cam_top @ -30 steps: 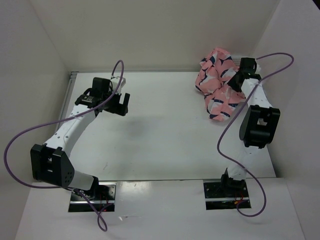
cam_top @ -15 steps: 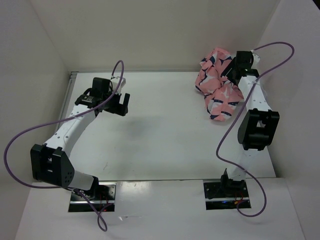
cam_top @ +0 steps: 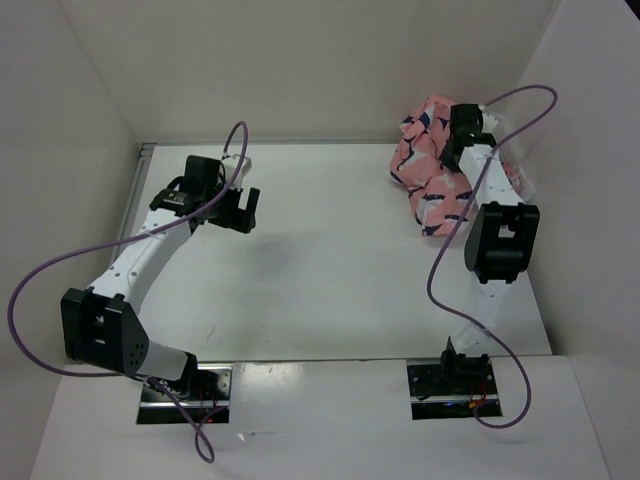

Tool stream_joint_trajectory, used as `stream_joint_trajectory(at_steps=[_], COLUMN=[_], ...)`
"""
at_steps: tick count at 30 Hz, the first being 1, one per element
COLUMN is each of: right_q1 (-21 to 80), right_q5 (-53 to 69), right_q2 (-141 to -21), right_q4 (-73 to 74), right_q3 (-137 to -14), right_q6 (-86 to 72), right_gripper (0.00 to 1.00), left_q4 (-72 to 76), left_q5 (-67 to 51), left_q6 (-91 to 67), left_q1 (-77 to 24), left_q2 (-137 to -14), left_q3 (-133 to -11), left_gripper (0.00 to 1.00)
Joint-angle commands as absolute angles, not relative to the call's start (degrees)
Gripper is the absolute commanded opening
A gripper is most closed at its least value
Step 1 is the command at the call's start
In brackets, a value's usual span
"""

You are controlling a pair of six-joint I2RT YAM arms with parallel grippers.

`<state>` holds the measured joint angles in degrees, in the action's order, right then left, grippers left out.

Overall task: Fold and stack the shorts
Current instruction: Grab the shorts from the pile, then move the shorts to the center of the board

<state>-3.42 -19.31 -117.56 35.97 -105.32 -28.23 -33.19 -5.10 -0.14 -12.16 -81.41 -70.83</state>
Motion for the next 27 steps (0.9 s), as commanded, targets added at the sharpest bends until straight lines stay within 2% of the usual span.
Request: stream_joint_trajectory(at_steps=[1, 3, 6, 14, 17, 20, 21, 23, 24, 25, 26, 27], right_q1=[1.4, 4.12, 8.95, 21.61, 25.04, 28.9, 30.05, 35.66, 38.47, 41.37, 46.44, 48.23], right_q5=[-24.7, -23.12, -19.17, -13.1, -13.1, -14.15, -12.58, -10.29, -10.28, -8.46, -6.96, -4.94], right_q2=[-104.69, -103.01, -102.3, -101.69, -99.51, -91.63, -88.97, -85.44, -85.43, -87.08, -89.01, -93.73], right_q4=[32.78, 33.92, 36.82, 34.46, 33.93, 29.2, 22.48, 17.77, 17.14, 18.7, 19.76, 23.08], right_q3=[-117.21, -122.23, -136.88, -155.73, -153.12, -134.19, -118.98, -101.97, -98.82, -96.79, -95.46, -94.93], right_q6=[-25.76, -24.09, -21.81, -22.85, -27.23, -33.65, -35.23, -38.82, -38.85, -39.46, -39.46, -38.51], right_gripper=[0.0, 0.0, 0.0, 0.0, 0.0, 0.0, 0.04, 0.15, 0.24, 0.51, 0.69, 0.75], left_q4=[-33.31, -33.31, -33.83, -35.06, -35.59, -37.52, -38.05, -38.67, -39.28, -39.29, -39.29, -39.29], left_q5=[-5.01, -5.54, -7.46, -9.93, -12.03, -10.29, -8.46, -8.44, -7.74, -7.73, -7.73, -8.26], left_q6=[0.0, 0.0, 0.0, 0.0, 0.0, 0.0, 0.0, 0.0, 0.0, 0.0, 0.0, 0.0], left_q1=[-11.87, -10.82, -10.2, -4.76, 0.24, 1.85, 1.85, 2.55, 3.07, 3.08, 3.08, 3.08], left_q2=[-79.89, -79.89, -79.89, -79.28, -78.75, -78.66, -78.66, -78.66, -78.66, -78.66, -78.66, -78.66], left_q3=[-71.54, -71.54, -73.56, -80.06, -85.05, -90.42, -93.31, -95.18, -95.79, -96.32, -96.85, -96.86], left_gripper=[0.99, 0.99, 0.99, 0.99, 0.99, 0.99, 0.99, 0.99, 0.99, 0.99, 0.99, 0.99])
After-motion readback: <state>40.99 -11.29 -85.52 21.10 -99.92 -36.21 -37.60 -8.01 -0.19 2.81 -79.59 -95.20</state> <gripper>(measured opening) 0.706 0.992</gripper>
